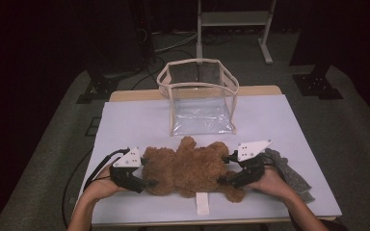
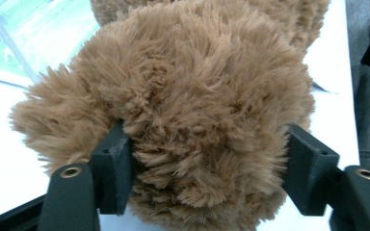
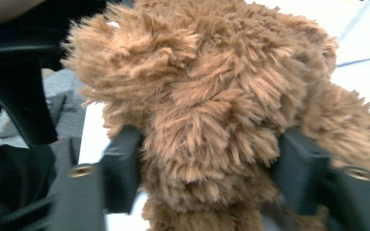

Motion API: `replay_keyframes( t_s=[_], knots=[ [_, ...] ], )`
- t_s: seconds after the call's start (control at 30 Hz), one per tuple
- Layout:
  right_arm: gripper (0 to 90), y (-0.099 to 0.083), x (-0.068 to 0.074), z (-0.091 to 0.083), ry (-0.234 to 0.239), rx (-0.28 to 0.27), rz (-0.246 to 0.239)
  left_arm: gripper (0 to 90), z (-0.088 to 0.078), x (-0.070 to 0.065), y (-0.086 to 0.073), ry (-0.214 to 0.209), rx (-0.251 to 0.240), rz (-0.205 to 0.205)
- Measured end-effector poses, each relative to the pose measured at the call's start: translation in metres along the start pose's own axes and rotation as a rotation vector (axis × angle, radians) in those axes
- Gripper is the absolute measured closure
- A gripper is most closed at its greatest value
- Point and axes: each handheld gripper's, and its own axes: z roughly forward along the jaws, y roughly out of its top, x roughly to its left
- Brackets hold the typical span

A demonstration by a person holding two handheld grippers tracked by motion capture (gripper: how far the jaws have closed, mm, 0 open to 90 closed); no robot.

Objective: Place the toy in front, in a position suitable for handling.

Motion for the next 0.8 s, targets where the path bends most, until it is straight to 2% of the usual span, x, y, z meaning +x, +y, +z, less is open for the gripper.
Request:
replay_keyframes(
  t_s=[0.1, 0.2, 0.3, 0.43, 0.67, 0.8],
  knots=[
    [51.6, 0.000, -0.001, -0.004, -0.003, -0.014, 0.005, 35.8, 0.001, -0.001, 0.003, -0.004, -0.021, -0.001],
    [54.4, 0.002, -0.002, -0.012, 0.002, -0.029, 0.021, 35.9, 0.004, -0.003, 0.009, -0.018, -0.028, 0.006],
    [54.8, 0.005, 0.000, -0.025, 0.006, -0.039, 0.019, 35.8, 0.012, -0.006, 0.017, -0.045, -0.025, 0.023],
    [54.6, 0.006, 0.006, -0.046, -0.010, -0.016, 0.006, 35.7, 0.026, -0.012, 0.028, -0.083, -0.027, 0.041],
    [52.6, -0.014, 0.011, -0.078, -0.036, 0.016, 0.052, 34.3, 0.045, -0.021, 0.047, -0.142, -0.040, 0.061],
    [48.4, -0.025, 0.009, -0.082, -0.036, 0.009, 0.079, 30.5, 0.046, -0.021, 0.049, -0.128, -0.020, 0.064]
  ],
)
